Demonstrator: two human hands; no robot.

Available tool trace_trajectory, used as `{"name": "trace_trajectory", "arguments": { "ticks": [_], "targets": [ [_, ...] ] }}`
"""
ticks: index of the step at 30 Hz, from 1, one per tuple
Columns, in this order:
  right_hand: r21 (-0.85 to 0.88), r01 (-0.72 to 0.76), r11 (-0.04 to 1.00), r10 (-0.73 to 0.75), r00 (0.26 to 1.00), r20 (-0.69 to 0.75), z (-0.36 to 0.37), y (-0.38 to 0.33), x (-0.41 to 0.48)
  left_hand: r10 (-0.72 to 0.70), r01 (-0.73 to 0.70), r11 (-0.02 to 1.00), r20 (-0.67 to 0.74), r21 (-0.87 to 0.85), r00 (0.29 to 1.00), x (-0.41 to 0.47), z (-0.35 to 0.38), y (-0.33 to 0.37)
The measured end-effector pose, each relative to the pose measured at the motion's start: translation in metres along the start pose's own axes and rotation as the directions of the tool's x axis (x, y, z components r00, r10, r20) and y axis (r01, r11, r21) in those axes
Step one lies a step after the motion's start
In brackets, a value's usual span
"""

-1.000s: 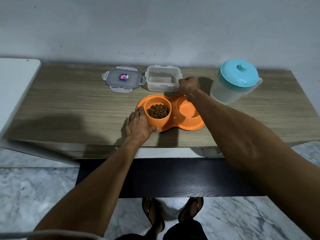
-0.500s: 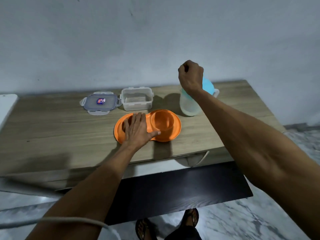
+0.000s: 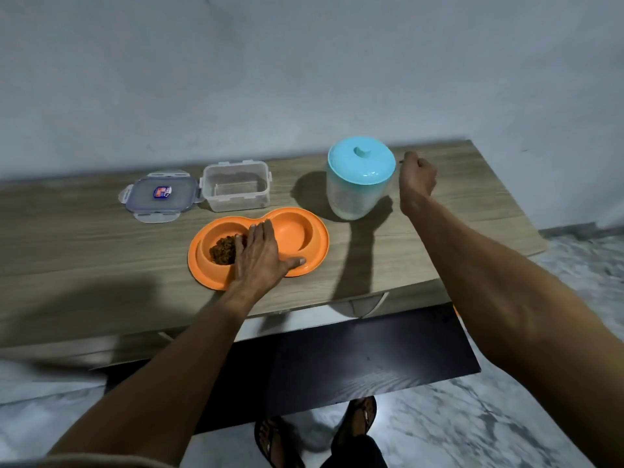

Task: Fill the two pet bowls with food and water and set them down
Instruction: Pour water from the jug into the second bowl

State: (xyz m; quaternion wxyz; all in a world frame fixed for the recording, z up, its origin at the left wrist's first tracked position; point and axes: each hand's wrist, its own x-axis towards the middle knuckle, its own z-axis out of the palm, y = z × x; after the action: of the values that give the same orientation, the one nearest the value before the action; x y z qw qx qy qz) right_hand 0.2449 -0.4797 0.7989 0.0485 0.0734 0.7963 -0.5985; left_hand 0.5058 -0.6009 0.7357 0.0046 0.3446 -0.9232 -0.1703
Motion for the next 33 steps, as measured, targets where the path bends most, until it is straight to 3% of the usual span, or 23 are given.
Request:
{"name": "trace_trajectory", "arguments": {
  "ticks": [3, 8, 15, 25, 33],
  "targets": [
    [0.112, -0.116, 0.987, 0.112, 0.993, 0.042, 0.006, 0.008, 0.004, -0.021, 0.020, 0.999, -0.021, -0.044, 1.000, 0.000, -0.001, 0.001],
    [0.204, -0.171, 0.964, 0.161, 0.985, 0.066, 0.019, 0.017, 0.007, -0.035, 0.033, 0.997, -0.030, -0.075, 0.999, 0.000, -0.001, 0.000],
    [0.173, -0.173, 0.970, 0.161, 0.984, 0.079, 0.021, 0.013, 0.009, -0.050, 0.049, 0.996, -0.020, -0.069, 0.999, 0.000, -0.004, 0.001],
    [-0.017, 0.049, 0.999, -0.048, 0.995, 0.089, 0.010, -0.027, -0.034, -0.045, 0.047, 0.996, 0.022, -0.082, 0.999, 0.000, -0.007, 0.000],
    [-0.197, 0.290, 0.937, -0.270, 0.955, 0.123, 0.016, -0.039, -0.051, 0.015, -0.013, 0.999, 0.069, -0.036, 0.998, -0.002, -0.012, -0.008]
  ]
}}
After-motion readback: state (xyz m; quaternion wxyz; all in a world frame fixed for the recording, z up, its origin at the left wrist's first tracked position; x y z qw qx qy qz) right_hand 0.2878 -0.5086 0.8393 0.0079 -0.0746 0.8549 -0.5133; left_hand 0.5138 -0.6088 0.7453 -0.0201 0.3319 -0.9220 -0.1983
